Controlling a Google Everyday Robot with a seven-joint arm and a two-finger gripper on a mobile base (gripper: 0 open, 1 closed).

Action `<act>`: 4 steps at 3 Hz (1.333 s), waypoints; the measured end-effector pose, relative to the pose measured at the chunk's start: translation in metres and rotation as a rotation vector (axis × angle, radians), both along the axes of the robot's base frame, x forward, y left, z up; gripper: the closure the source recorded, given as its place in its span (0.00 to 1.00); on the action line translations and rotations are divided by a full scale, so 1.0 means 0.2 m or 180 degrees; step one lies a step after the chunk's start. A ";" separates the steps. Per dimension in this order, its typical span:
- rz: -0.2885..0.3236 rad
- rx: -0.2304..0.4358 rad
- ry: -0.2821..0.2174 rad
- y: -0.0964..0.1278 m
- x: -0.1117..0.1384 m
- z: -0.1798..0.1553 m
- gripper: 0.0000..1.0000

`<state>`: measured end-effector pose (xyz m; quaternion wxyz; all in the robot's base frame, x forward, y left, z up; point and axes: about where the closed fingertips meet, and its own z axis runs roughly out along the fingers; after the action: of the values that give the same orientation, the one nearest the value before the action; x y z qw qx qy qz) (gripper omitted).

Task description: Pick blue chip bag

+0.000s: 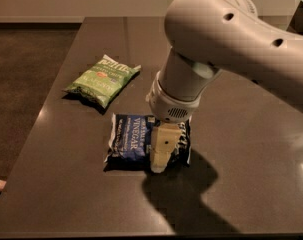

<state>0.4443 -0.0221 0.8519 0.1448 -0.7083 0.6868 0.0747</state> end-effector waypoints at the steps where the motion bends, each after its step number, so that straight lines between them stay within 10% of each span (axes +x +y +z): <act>1: -0.0016 -0.0076 0.0076 -0.02 0.01 -0.04 0.16; 4: -0.0311 0.0026 -0.0191 -0.25 0.10 0.24 0.87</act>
Offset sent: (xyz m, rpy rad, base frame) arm 0.0118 -0.0292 -0.0131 -0.0692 0.0449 -0.0476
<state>0.4633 -0.0718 0.9007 0.1716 -0.6753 0.7156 0.0491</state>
